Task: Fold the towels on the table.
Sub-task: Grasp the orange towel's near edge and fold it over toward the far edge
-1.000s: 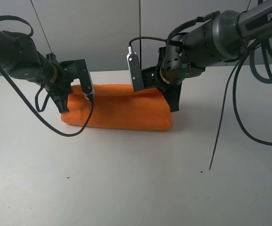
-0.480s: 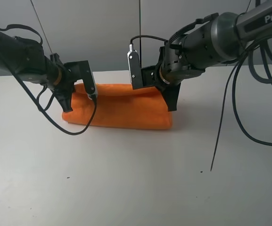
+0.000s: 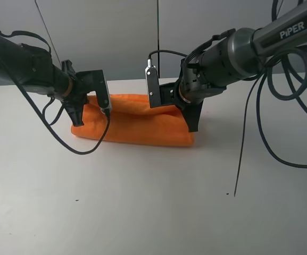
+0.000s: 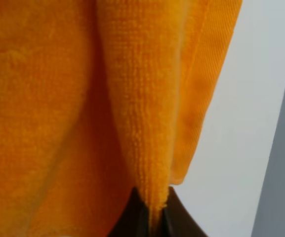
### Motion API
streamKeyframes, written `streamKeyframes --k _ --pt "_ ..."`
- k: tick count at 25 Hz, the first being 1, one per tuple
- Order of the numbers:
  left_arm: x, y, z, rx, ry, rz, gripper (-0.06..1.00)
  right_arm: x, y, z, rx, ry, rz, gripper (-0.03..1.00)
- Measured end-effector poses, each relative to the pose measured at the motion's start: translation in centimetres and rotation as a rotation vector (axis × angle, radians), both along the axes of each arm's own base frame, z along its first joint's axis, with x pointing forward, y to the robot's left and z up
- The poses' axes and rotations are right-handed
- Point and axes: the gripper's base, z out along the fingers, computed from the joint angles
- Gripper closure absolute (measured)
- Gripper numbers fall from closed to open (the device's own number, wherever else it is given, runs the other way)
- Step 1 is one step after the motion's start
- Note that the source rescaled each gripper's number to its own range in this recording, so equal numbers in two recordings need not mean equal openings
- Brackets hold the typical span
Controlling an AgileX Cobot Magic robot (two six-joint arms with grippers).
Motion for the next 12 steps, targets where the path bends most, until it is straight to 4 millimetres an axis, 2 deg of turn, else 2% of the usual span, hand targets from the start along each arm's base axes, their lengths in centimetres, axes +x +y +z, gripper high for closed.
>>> streamKeyframes --k 4,6,8,9,10,11,12 --pt "0.4 -0.2 -0.6 0.003 0.005 -0.003 0.92 0.0 0.0 -0.3 0.008 -0.002 -0.015 0.95" --pt "0.7 -0.3 -0.2 -0.003 -0.01 -0.003 0.82 0.1 0.0 -0.2 0.014 -0.013 -0.029 0.85" --pt "1.0 -0.4 0.2 -0.01 -0.023 -0.001 0.59 0.2 -0.1 -0.1 0.015 -0.028 -0.045 0.64" --pt "1.1 -0.4 0.3 -0.012 -0.028 0.0 0.41 0.3 -0.2 -0.1 0.012 -0.036 -0.055 0.53" --pt "1.2 -0.5 0.3 -0.012 -0.032 -0.006 0.21 0.3 -0.3 0.0 0.007 -0.047 -0.065 0.38" --pt "1.2 -0.5 0.4 -0.015 -0.034 -0.007 0.06 0.4 -0.4 0.1 0.001 -0.06 -0.069 0.23" --pt "1.3 -0.6 0.5 -0.015 -0.038 -0.01 0.0 0.5 -0.4 0.2 -0.005 -0.077 -0.072 0.09"
